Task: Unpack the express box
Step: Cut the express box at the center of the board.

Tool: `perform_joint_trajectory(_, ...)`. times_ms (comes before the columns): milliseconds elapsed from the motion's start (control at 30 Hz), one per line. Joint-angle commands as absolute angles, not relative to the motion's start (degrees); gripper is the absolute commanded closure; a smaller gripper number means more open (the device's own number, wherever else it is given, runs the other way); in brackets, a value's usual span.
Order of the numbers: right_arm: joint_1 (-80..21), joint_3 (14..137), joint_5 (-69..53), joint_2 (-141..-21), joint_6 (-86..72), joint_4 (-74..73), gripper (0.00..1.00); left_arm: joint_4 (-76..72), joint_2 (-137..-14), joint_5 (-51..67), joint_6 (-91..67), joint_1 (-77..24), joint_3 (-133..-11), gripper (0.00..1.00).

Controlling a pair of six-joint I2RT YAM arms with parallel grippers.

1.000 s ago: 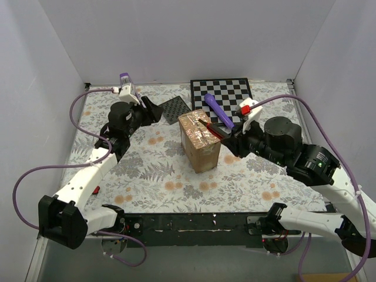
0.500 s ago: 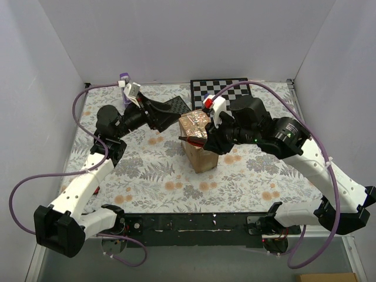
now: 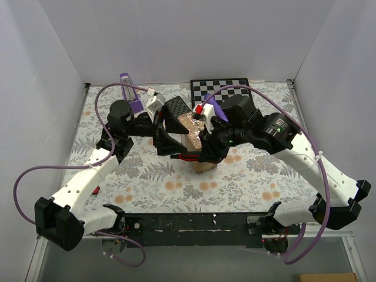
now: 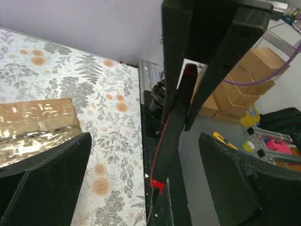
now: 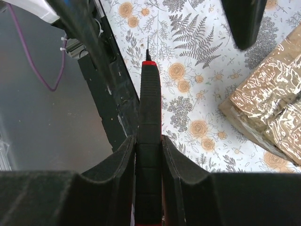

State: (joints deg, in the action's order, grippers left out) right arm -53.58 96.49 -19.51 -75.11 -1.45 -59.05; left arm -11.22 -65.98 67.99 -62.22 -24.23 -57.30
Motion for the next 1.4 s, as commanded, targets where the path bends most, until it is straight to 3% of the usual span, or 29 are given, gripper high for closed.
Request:
perform_joint_trajectory(0, -53.3, 100.3, -22.1, -75.7, -1.1, -57.8, 0.99, -2.5, -64.9, 70.0, -55.6, -26.5, -59.6, 0.02)
perform_joint_trajectory(200, -53.3, 102.0, -21.4, -76.9, -1.1, -57.2, 0.99, 5.3, -65.1, 69.6, -49.7, -28.9, -59.8, 0.02)
perform_joint_trajectory(300, -53.3, 102.8, -21.2, -77.3, -0.9, -57.2, 0.99, 6.6, -64.9, 69.8, -48.5, -29.3, -59.2, 0.1)
perform_joint_trajectory(500, -53.3, 102.8, -21.4, -77.3, -0.7, -57.3, 0.99, 7.3, -64.5, 69.4, -47.6, -29.5, -58.4, 0.15)
perform_joint_trajectory(600, -53.3, 102.8, -21.5, -77.5, -0.8, -57.4, 0.99, 7.3, -65.7, 70.7, -47.8, -29.9, -59.5, 0.23)
perform_joint_trajectory(733, -53.3, 103.0, -21.7, -77.6, -0.8, -57.1, 0.99, 7.3, -67.3, 71.6, -48.7, -30.4, -60.4, 0.43)
perform_joint_trajectory(767, -53.3, 103.0, -21.6, -77.6, -0.9, -57.2, 0.99, 7.2, -67.7, 71.9, -48.8, -30.6, -60.5, 0.56)
perform_joint_trajectory(933, -53.3, 102.9, -21.3, -77.4, -0.8, -57.1, 0.99, 7.3, -69.1, 72.3, -49.0, -31.0, -61.2, 0.79)
perform_joint_trajectory(967, -53.3, 102.9, -21.1, -77.3, -0.9, -57.1, 0.99, 7.3, -69.1, 72.2, -48.9, -31.1, -61.3, 0.95)
perform_joint_trajectory(1033, -53.3, 102.9, -20.3, -77.0, -1.1, -56.6, 0.98, 7.3, -69.3, 71.6, -48.7, -31.1, -61.8, 1.0)
perform_joint_trajectory(1067, -53.3, 102.7, -19.9, -76.7, -1.7, -56.2, 0.85, 7.3, -69.3, 71.4, -48.5, -31.1, -62.0, 1.0)
perform_joint_trajectory(1100, -53.3, 102.1, -19.3, -76.5, -2.2, -55.6, 0.62, 7.3, -69.4, 71.3, -48.5, -31.1, -62.1, 1.0)
perform_joint_trajectory(1200, -53.3, 100.6, -17.5, -74.2, -4.1, -52.0, 0.38, 6.2, -69.6, 70.1, -50.2, -31.1, -62.8, 1.0)
perform_joint_trajectory(1233, -53.3, 99.3, -16.6, -72.9, -4.6, -50.0, 0.14, 4.7, -69.6, 69.7, -50.8, -31.1, -62.7, 1.0)
perform_joint_trajectory(1367, -53.3, 94.7, -13.2, -68.6, -7.3, -43.5, 0.07, -5.2, -68.4, 67.2, -57.4, -31.1, -59.7, 1.0)
